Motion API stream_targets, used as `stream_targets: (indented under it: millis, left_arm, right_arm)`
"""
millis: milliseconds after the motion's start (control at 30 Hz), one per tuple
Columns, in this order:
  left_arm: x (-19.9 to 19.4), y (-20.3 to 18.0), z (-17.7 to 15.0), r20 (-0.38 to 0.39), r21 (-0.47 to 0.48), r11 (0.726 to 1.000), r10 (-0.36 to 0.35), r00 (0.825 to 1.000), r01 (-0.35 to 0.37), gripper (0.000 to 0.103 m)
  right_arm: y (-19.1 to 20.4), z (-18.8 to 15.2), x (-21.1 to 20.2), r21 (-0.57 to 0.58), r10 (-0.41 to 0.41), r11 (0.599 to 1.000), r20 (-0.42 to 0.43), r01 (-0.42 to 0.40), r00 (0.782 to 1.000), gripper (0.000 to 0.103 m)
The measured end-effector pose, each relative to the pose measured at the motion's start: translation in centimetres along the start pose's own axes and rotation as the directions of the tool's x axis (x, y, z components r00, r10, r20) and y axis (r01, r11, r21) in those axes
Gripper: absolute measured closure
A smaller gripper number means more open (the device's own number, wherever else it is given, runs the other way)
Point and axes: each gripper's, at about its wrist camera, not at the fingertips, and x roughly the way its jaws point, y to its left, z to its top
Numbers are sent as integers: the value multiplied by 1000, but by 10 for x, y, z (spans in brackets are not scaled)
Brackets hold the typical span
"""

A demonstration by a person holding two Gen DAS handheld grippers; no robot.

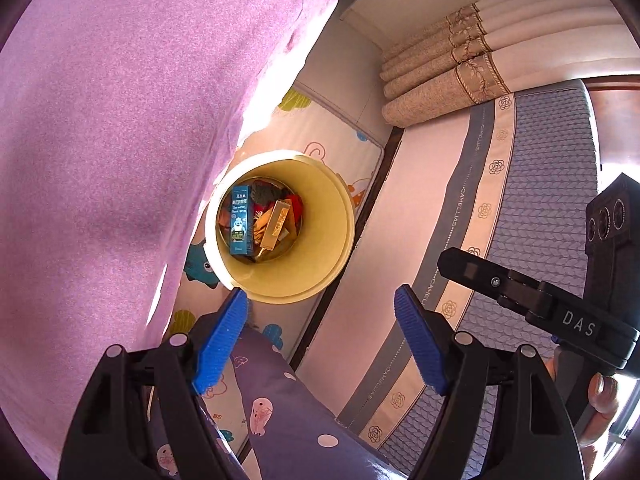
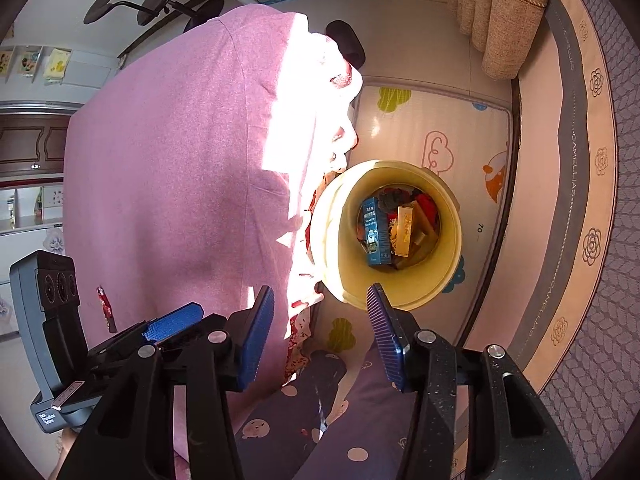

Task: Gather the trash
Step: 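Open both grippers to drop the hat and gold box into the basin, then move both grippers back over the bed toward the brown sock and red wrapper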

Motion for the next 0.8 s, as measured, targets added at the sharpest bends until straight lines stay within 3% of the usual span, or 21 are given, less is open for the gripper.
stream_targets:
  millis: [300,800]
  left_arm:
    - [-47,78,-25,70,-89,996,-19,997,25,28]
    - [-153,291,-131,197,-282,959,37,980,21,28]
  right_arm:
    - [78,-18,20,-96,16,995,-35,-20,999,54]
    - [300,-115,115,-356,15,932,-160,-72,987,54]
